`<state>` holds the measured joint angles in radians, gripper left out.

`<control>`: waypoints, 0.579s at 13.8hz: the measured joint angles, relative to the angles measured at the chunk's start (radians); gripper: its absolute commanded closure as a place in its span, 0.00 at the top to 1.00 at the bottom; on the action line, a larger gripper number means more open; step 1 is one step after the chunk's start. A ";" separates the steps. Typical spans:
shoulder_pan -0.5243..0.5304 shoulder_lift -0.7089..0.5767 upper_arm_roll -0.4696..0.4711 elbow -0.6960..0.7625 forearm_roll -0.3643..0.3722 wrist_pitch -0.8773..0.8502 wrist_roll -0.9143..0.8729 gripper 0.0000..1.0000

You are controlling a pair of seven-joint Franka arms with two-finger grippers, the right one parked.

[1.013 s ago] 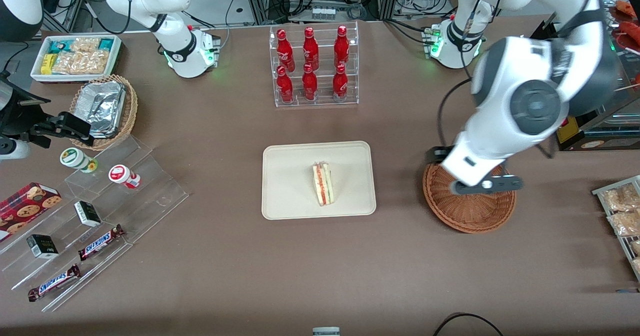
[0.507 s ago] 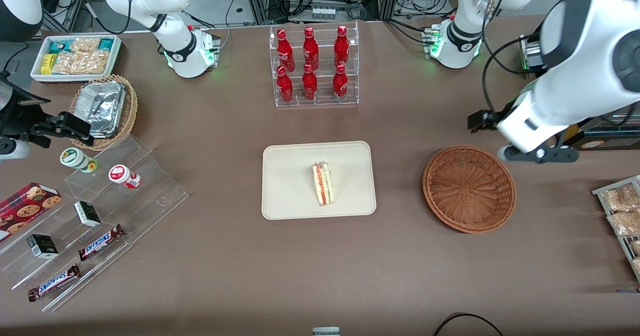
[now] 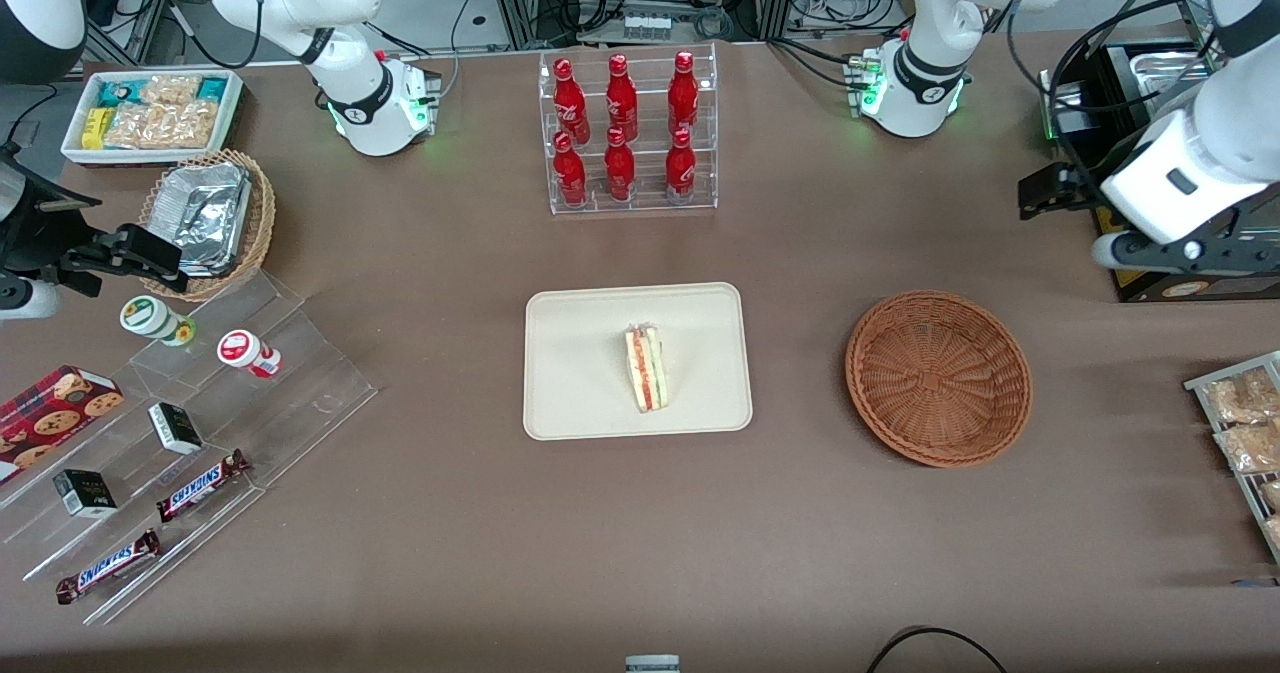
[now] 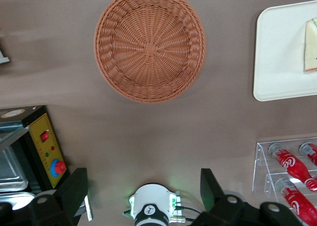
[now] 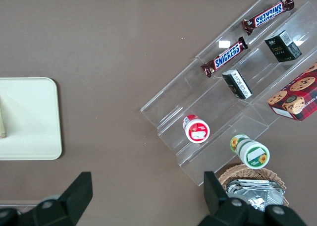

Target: Place sandwich from basket to tray

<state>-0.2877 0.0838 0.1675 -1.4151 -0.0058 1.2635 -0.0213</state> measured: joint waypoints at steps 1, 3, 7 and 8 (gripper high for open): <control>0.089 -0.012 -0.093 0.000 0.009 -0.005 0.000 1.00; 0.274 -0.029 -0.276 -0.003 0.015 -0.022 0.000 1.00; 0.399 -0.044 -0.375 -0.044 0.016 -0.039 0.000 1.00; 0.401 -0.049 -0.375 -0.059 0.016 -0.039 0.000 1.00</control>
